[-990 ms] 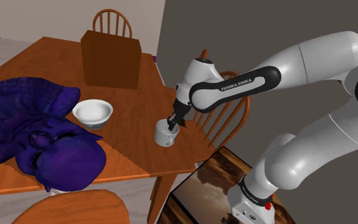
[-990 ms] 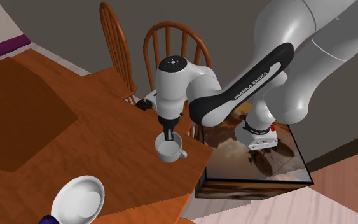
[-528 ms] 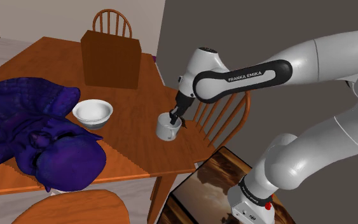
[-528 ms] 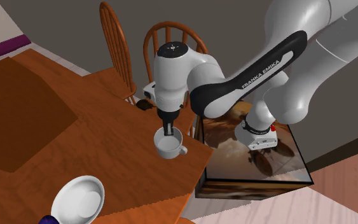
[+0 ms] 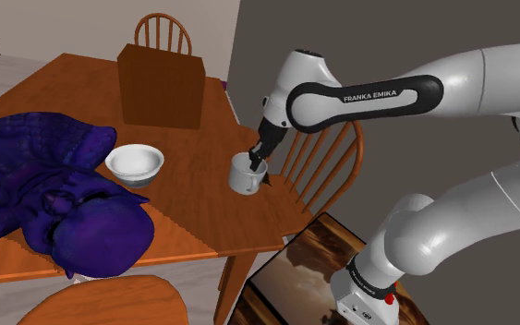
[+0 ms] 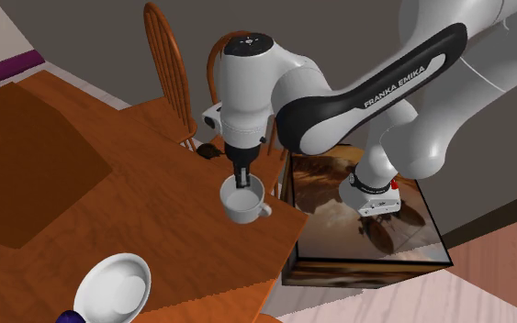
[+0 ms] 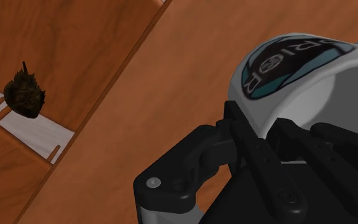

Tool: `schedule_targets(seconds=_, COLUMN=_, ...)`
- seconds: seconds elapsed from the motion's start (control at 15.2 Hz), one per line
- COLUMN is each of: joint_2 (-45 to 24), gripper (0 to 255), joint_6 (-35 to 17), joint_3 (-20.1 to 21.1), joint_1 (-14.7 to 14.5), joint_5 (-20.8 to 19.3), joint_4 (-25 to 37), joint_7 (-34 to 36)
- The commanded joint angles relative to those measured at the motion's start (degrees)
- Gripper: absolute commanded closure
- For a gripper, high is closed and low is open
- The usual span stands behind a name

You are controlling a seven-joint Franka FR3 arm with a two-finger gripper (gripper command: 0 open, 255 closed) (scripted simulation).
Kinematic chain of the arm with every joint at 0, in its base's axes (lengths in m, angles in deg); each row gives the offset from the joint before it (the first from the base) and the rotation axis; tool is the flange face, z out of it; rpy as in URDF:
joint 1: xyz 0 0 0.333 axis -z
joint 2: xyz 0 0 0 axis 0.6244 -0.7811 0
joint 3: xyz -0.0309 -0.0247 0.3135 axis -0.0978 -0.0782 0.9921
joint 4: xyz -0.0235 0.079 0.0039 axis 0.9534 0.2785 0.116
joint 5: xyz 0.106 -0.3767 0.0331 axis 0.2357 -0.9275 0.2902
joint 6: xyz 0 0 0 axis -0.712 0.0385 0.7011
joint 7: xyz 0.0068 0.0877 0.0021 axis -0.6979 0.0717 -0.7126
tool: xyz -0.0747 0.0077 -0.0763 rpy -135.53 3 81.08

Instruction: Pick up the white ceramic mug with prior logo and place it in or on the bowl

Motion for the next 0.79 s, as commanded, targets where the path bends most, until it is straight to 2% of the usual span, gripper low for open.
schedule_targets(seconds=0.0, joint_2=0.6, gripper=255, joint_6=1.7, joint_3=-0.1, joint_1=0.0, joint_5=-0.1, joint_4=1.0, joint_7=0.0)
schedule_targets(seconds=0.53, joint_2=2.3, gripper=255, joint_6=8.0, joint_3=-0.5, joint_1=0.2, joint_5=-0.4, joint_4=5.6, joint_7=0.3)
schedule_targets(seconds=0.73, joint_2=-4.2, gripper=255, joint_6=7.3, joint_3=1.3, joint_1=0.0, joint_5=-1.0, joint_4=11.7, joint_7=2.8)
